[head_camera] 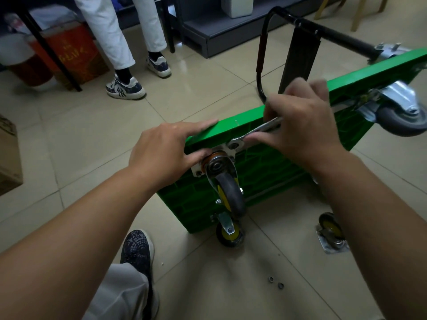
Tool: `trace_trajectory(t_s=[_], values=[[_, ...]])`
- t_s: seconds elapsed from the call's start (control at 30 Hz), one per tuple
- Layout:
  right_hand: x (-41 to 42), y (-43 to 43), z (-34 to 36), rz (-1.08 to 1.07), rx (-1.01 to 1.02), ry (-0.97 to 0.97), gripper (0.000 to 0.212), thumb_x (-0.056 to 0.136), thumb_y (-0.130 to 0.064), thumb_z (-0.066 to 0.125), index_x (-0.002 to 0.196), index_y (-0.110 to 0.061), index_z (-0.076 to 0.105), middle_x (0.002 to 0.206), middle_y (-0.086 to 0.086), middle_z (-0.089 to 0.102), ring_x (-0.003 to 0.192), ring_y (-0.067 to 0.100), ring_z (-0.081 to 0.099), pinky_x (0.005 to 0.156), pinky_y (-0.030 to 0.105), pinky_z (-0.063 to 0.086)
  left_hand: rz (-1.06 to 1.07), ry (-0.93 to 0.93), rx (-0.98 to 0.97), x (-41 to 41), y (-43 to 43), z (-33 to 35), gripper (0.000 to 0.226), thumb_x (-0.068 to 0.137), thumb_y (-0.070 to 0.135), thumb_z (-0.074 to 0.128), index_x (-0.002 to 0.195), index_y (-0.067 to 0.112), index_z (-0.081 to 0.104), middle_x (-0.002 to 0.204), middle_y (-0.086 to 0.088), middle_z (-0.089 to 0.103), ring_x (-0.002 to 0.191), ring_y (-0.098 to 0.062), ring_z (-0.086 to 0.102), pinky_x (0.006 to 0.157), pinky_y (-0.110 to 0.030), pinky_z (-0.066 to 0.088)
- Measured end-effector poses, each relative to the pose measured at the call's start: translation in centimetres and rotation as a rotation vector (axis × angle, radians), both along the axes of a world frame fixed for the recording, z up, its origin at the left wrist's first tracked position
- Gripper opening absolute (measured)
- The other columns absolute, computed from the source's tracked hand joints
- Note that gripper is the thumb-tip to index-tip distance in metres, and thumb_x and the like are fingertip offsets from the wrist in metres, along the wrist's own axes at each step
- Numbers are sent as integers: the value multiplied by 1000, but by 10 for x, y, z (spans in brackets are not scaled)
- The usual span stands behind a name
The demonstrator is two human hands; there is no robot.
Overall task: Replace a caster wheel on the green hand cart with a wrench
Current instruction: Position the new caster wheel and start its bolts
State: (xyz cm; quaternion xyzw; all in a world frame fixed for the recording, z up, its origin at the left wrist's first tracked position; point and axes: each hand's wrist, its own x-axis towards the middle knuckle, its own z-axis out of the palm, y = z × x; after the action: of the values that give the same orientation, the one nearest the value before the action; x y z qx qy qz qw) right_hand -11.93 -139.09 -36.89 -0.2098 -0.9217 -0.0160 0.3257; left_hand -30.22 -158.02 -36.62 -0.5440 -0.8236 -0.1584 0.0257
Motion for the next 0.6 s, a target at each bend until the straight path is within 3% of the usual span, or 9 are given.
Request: trace_trajectory(t_s=[0.07, 0.13, 0.23, 0.3, 0.37, 0.5, 0.6], values=[[-2, -5, 11, 46, 143, -52, 56, 61, -66, 75, 80, -16, 60, 83, 7, 60, 91, 28, 49, 83, 38, 29, -4, 1, -7, 0, 0, 0, 64, 89, 54, 70, 143, 65, 37, 127, 9, 71, 99, -25, 67, 70, -32, 38], [2, -6, 10, 0, 89, -63, 57, 61, -70, 73, 80, -18, 60, 85, 5, 58, 93, 29, 48, 80, 36, 29, -7, 1, -8, 0, 0, 0, 65, 89, 55, 69, 144, 65, 36, 127, 9, 71, 98, -25, 67, 69, -32, 39], [18, -6, -4, -122, -321, 100, 59, 62, -79, 69, 79, -23, 58, 87, -5, 56, 95, 23, 53, 75, 32, 39, -8, -1, -5, 0, 0, -1, 63, 89, 56, 69, 143, 65, 37, 126, 8, 71, 99, -25, 67, 69, -32, 37], [24, -14, -16, -87, -828, 435, 53, 66, -66, 77, 80, -18, 59, 81, -6, 61, 81, 13, 61, 71, 28, 52, -6, -3, -7, -1, 1, -1, 63, 89, 56, 69, 143, 65, 38, 125, 8, 71, 99, -25, 66, 69, -31, 36], [22, -29, -34, -63, -1227, 746, 46, 69, -52, 79, 81, -13, 58, 74, -3, 61, 65, 4, 57, 63, 13, 48, -2, -7, -9, -2, 1, -1, 63, 89, 57, 69, 143, 65, 38, 125, 8, 72, 99, -25, 66, 69, -31, 36], [7, -60, -77, -109, -1419, 769, 41, 66, -44, 81, 78, -13, 58, 74, 7, 58, 68, 14, 53, 57, 12, 45, -1, -7, -9, -1, 1, 0, 63, 89, 57, 69, 143, 65, 38, 121, 5, 73, 96, -26, 66, 68, -32, 35], [-1, -69, -95, -123, -1441, 756, 42, 65, -45, 84, 76, -13, 58, 68, 0, 56, 65, 9, 55, 59, 14, 47, -5, -10, -13, -1, 2, 0, 63, 89, 57, 68, 143, 66, 37, 119, 4, 73, 95, -26, 65, 69, -31, 34]])
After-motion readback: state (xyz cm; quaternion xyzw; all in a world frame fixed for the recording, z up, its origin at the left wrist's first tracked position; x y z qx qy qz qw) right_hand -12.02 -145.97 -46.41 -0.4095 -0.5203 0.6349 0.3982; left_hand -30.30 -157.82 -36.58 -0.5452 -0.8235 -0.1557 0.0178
